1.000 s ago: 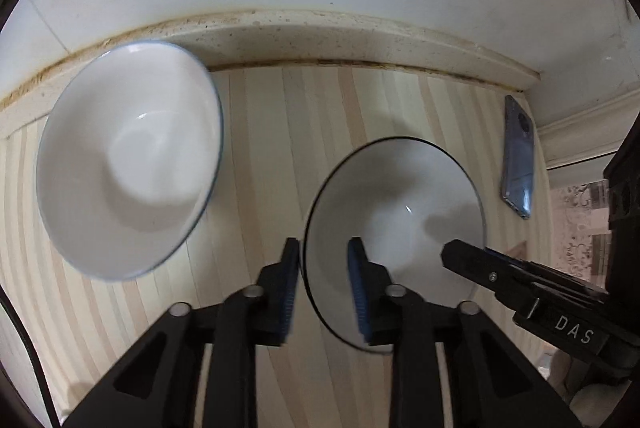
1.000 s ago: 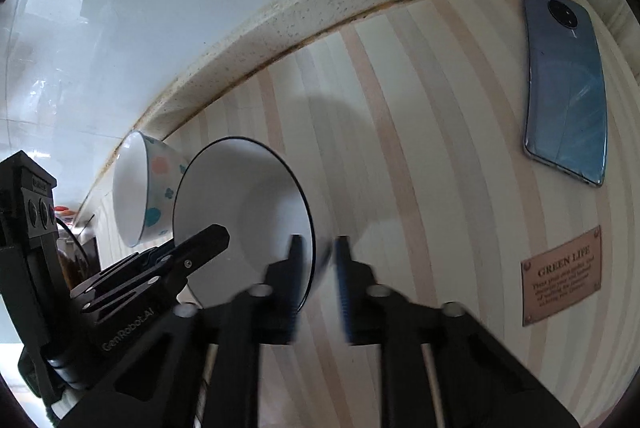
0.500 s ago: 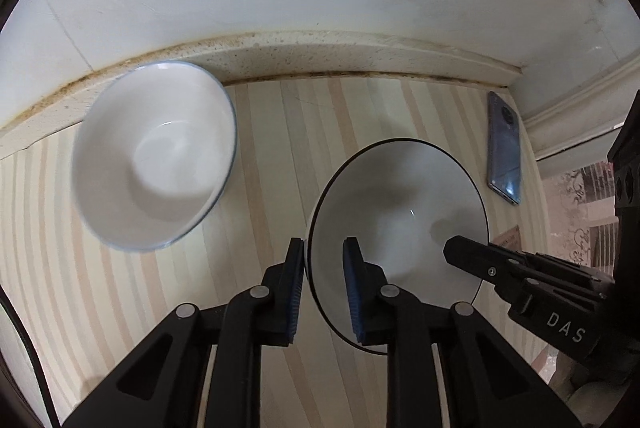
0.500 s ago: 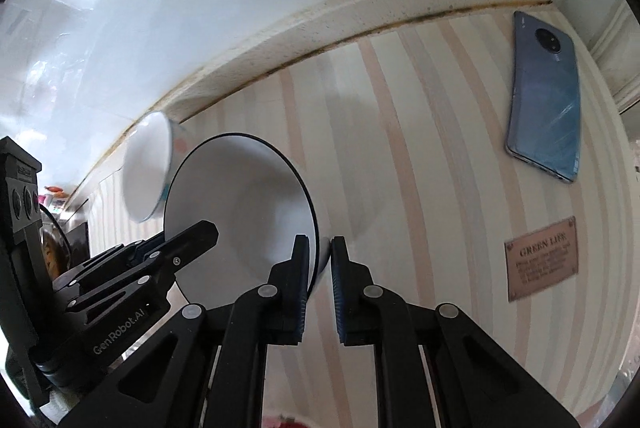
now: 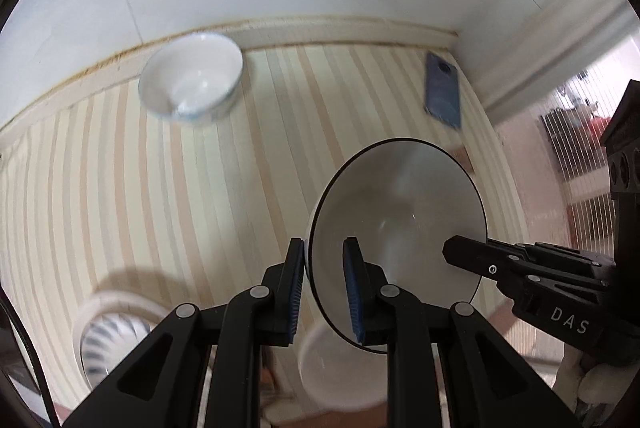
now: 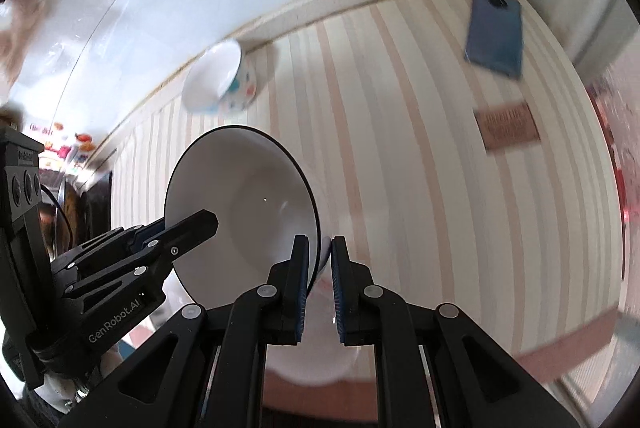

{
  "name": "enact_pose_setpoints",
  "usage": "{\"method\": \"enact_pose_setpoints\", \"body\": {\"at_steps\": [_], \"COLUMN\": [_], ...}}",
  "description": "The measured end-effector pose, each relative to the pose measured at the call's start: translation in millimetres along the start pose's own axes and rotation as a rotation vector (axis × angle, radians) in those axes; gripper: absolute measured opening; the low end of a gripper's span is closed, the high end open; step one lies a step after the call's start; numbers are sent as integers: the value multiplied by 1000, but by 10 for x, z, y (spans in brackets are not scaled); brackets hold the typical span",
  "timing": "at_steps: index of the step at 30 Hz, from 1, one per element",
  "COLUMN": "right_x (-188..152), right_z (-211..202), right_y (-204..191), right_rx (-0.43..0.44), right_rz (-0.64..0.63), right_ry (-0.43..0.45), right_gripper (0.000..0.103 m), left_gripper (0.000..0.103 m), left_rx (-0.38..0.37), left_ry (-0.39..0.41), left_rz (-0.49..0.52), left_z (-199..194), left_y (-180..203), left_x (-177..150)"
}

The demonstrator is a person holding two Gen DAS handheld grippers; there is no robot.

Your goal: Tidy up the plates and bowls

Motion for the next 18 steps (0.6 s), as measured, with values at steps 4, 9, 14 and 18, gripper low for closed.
{"method": "enact_pose_setpoints", "body": {"at_steps": [4,9,14,18], "right_x": [-433,-767,-931,-1005], "right_z": [-28,102,264,369], "right_y": [59,166,230,232], "right_rx": [-1,0,-5,-13], "right_rz": [22,59,68,61], "right_ry": [-12,-44,-73,-94], "right_gripper": [12,13,13,13], "left_gripper": [17,17,17,17], "left_rx": [-3,10,30,51], "left_ry": [-31,-70,-119,-144], "left_rz": [35,64,77,83], "left_z": [-57,49,218,306], "left_y": [57,147,129,89], "left_x": [-355,-623,-799,-909]}}
Point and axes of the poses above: each gripper's, at about its wrist camera, not at the fingertips, and z roughly the way its jaws point, y to its right, x to its top, the point moved 7 cm from there along z, roughly the way its jaws point, and after that the axes turned 5 degrees about x, right-handed, at the moved point
